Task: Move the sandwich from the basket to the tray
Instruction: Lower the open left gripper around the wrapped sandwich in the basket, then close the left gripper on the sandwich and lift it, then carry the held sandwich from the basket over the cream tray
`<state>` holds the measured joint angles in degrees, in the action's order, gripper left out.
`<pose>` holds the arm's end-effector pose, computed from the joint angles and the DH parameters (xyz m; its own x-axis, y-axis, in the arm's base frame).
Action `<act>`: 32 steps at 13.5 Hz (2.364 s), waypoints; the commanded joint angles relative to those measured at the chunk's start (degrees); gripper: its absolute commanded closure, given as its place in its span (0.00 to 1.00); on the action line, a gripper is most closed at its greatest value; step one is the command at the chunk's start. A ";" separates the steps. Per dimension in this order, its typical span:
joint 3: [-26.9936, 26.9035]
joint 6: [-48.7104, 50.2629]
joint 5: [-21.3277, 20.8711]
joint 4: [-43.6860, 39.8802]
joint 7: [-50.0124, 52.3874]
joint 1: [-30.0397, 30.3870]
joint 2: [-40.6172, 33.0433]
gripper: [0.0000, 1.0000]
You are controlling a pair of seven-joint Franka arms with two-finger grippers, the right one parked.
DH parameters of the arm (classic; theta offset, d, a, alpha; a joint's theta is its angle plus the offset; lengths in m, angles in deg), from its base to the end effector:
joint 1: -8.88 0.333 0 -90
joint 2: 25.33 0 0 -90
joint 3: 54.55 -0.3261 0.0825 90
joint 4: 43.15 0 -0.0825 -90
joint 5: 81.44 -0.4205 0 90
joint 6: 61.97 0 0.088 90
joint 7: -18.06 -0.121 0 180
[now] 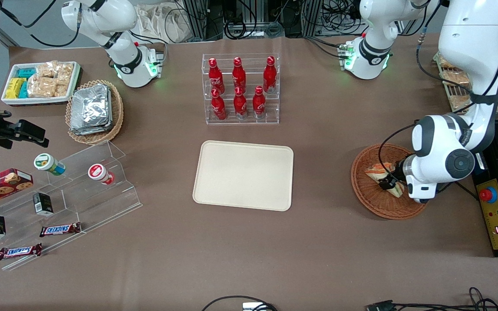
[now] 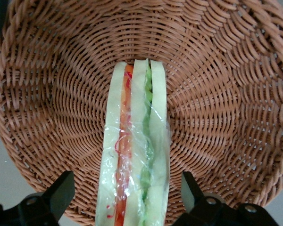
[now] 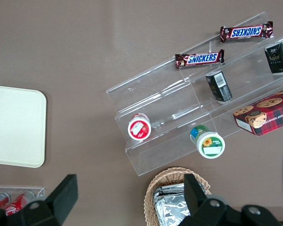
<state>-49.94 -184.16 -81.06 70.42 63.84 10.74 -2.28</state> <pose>0.6069 -0.0294 0.2135 0.7012 0.6846 -0.1988 0.6679 -0.7284 -0.1527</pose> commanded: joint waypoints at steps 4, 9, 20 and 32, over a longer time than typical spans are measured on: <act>0.14 -0.32 -0.90 -0.10 1.16 -0.10 -0.11 0.79; 0.31 8.78 -0.55 -5.27 1.07 -0.10 -3.44 1.00; 14.36 18.75 -1.16 -17.32 -11.22 -0.10 -7.14 1.00; 23.07 10.06 -10.30 -24.80 -3.15 -12.12 8.13 1.00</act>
<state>-27.94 -173.06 -89.31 48.39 59.32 0.78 1.35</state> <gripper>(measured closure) 0.846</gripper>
